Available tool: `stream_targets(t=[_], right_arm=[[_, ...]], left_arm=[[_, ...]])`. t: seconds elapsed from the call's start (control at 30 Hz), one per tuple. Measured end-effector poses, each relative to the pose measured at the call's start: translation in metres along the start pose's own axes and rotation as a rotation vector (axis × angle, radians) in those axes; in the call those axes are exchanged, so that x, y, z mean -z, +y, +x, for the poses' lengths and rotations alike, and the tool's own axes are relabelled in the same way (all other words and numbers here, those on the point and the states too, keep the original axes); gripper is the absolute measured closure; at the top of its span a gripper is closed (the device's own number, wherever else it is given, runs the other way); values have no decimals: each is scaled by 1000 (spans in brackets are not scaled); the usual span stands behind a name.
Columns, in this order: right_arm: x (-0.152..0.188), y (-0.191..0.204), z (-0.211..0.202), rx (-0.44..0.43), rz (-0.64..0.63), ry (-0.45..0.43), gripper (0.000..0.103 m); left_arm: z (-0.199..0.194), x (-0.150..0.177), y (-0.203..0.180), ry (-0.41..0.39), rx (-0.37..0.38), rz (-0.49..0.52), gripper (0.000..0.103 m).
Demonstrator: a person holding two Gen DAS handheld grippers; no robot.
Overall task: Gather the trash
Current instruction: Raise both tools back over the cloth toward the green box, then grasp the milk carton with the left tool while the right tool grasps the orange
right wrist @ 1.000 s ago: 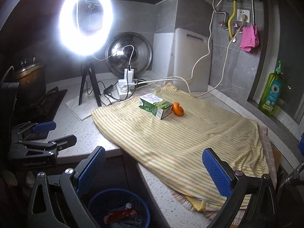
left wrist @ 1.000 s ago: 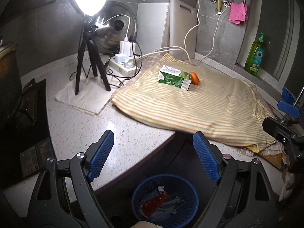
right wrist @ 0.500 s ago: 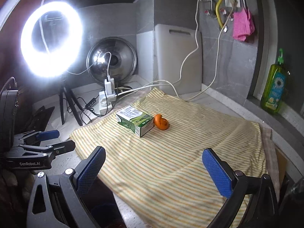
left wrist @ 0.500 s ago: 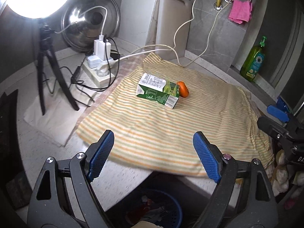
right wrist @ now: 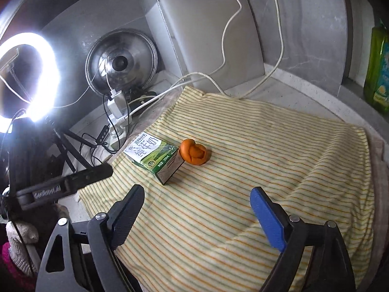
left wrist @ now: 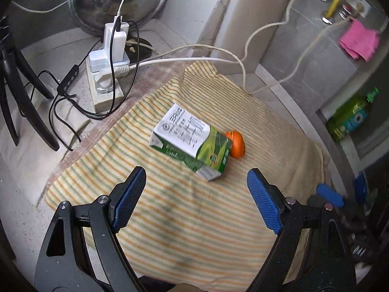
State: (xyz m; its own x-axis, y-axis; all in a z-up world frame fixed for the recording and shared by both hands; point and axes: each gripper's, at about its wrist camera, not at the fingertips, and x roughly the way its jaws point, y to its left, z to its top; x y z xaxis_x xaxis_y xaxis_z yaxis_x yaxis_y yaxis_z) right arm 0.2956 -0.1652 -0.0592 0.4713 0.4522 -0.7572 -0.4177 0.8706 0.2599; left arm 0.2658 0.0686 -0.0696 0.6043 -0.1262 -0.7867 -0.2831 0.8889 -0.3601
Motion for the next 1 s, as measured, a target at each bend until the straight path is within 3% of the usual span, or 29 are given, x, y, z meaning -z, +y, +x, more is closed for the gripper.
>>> stream_targets(t=[0.2, 0.37, 0.67, 0.77, 1.0], right_arm=[[-15, -16, 12, -28, 19, 35, 16], [-21, -23, 16, -28, -4, 42, 16], [-22, -31, 34, -34, 2, 67, 18], [-22, -32, 39, -35, 6, 74, 18], [-24, -32, 53, -26, 17, 97, 22]], left_arm=[[32, -26, 1, 12, -72, -168, 15], [55, -37, -1, 2, -135, -239, 15], [84, -49, -12, 1, -273, -182, 15], [98, -48, -11, 33, -310, -146, 15], [115, -49, -8, 42, -303, -132, 7]])
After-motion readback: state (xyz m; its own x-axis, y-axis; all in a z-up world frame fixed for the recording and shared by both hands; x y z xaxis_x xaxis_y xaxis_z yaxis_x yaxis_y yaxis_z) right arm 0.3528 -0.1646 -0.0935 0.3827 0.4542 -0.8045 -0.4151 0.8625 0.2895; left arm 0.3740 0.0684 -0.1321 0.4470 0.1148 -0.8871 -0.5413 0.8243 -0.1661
